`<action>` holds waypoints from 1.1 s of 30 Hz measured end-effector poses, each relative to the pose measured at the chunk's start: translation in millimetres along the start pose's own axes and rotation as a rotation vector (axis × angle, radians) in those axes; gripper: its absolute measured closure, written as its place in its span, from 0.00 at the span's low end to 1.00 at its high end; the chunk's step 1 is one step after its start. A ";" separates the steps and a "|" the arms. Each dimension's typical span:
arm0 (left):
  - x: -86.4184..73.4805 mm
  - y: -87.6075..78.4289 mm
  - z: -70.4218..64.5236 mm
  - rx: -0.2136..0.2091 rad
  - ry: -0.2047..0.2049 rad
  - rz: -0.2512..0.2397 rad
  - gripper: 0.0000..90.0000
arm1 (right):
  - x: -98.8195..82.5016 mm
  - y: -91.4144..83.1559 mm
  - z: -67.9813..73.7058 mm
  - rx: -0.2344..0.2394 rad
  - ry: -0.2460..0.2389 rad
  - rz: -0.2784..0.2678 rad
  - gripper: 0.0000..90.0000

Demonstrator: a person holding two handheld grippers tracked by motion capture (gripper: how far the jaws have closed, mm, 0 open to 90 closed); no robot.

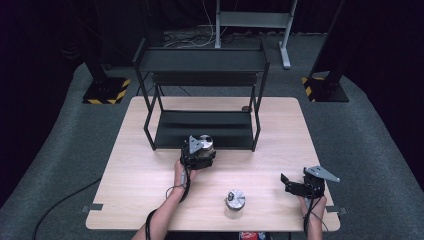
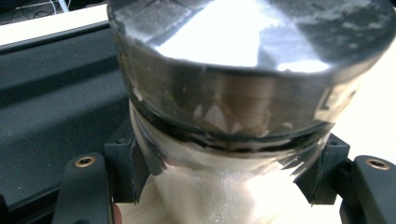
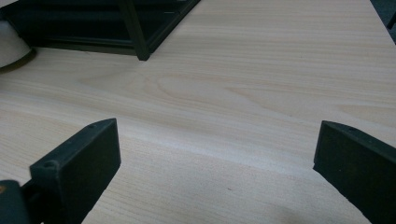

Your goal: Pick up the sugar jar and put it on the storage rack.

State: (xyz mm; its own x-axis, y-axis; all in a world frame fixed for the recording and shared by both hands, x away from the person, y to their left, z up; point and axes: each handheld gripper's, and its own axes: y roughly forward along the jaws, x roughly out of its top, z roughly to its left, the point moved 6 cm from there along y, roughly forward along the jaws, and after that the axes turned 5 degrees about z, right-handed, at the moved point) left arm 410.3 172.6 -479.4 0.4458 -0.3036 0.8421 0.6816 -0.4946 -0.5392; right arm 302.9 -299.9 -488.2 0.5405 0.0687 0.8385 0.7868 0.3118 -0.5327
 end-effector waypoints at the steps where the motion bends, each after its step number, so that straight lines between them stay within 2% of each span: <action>1: 0.0 -1.2 0.3 0.003 0.002 -0.001 0.34 | 0.0 0.0 0.0 0.000 -0.001 0.000 0.00; 24: -3.4 -25.7 13.3 0.031 -0.003 -0.013 0.34 | -0.1 -0.1 0.1 -0.001 0.000 -0.001 0.00; 33: -3.2 -37.8 22.2 0.046 -0.003 -0.014 0.34 | -0.2 -0.3 0.3 -0.003 0.000 -0.001 0.00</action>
State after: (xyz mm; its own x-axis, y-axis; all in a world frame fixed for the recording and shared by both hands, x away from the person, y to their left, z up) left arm 396.1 210.4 -462.1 0.4376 -0.2942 0.8497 0.7138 -0.4610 -0.5272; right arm 302.4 -299.7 -488.2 0.5395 0.0681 0.8393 0.7885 0.3089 -0.5319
